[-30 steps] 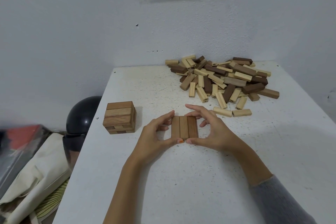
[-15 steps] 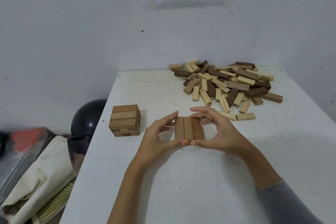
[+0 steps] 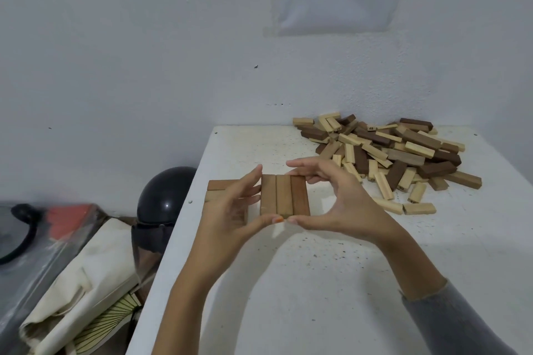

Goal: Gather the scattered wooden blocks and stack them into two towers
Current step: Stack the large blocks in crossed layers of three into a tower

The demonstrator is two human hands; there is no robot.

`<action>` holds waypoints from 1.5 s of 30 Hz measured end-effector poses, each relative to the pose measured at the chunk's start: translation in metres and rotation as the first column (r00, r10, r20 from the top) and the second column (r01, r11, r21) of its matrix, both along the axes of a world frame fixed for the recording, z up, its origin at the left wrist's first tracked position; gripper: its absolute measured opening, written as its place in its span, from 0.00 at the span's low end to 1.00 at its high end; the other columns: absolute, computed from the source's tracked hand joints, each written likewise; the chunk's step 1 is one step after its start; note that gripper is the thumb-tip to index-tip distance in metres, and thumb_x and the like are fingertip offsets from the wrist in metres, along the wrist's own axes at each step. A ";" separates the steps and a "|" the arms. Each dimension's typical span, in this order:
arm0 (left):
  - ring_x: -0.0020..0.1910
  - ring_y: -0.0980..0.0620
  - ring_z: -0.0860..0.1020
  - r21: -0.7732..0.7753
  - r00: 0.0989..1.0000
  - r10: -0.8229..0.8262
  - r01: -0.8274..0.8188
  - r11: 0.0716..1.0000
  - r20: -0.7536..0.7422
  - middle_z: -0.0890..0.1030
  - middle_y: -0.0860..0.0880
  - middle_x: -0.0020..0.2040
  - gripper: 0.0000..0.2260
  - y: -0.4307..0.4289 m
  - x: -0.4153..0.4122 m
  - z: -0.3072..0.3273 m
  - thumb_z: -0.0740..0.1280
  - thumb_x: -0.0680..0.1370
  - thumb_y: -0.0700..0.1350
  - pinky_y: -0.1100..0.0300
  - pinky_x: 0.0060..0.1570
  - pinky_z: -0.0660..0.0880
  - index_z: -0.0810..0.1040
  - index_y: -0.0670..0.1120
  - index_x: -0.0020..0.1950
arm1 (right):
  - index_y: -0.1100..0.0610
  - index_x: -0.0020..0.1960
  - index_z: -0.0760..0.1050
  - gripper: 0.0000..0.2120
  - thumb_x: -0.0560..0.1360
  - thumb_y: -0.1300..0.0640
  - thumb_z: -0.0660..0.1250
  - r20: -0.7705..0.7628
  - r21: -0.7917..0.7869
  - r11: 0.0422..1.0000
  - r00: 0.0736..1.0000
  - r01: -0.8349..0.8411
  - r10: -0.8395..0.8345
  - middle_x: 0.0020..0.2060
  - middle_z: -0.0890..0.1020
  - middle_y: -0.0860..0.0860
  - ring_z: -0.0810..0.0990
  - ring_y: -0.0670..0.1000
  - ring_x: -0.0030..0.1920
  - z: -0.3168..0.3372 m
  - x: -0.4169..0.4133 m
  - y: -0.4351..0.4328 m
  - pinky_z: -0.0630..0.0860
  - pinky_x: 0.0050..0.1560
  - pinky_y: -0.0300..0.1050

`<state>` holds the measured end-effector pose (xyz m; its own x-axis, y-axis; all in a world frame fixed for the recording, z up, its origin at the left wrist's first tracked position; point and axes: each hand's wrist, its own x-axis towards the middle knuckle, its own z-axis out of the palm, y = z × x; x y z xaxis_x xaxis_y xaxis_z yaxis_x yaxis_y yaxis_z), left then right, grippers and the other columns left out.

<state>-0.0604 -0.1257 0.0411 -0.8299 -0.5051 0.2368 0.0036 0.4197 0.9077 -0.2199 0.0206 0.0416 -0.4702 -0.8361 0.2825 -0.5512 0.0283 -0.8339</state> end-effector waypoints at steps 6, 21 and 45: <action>0.58 0.62 0.78 0.083 0.996 0.083 -0.081 0.993 -0.016 0.80 0.60 0.60 0.33 -0.032 0.017 -0.003 0.77 0.64 0.43 0.71 0.53 0.75 0.74 0.53 0.67 | 0.44 0.66 0.71 0.36 0.62 0.54 0.81 -0.017 0.023 0.998 0.999 -0.050 0.051 0.57 0.79 0.43 0.71 0.42 0.62 0.002 0.013 -0.042 0.68 0.62 0.35; 0.60 0.58 0.79 0.068 0.984 0.156 -0.162 0.984 0.085 0.81 0.59 0.59 0.30 -0.082 0.037 -0.023 0.77 0.66 0.38 0.67 0.58 0.75 0.76 0.47 0.67 | 0.39 0.69 0.64 0.39 0.64 0.48 0.79 0.030 0.154 0.981 0.993 -0.115 0.112 0.60 0.74 0.46 0.66 0.37 0.61 -0.018 0.028 -0.100 0.63 0.59 0.28; 0.64 0.65 0.71 0.370 0.958 0.284 -0.277 0.887 0.037 0.74 0.66 0.63 0.20 -0.072 0.027 -0.023 0.59 0.79 0.59 0.69 0.53 0.70 0.69 0.59 0.71 | 0.41 0.70 0.65 0.19 0.80 0.43 0.57 0.428 -0.041 0.977 0.887 0.209 -0.172 0.66 0.66 0.31 0.61 0.36 0.69 -0.036 0.043 -0.096 0.60 0.69 0.37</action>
<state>-0.0330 -0.1982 0.0178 -0.6384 -0.7697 0.0024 -0.0469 0.0419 0.9980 -0.1773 -0.0756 0.0059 -0.7081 -0.7006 0.0881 -0.1405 0.0175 -0.9899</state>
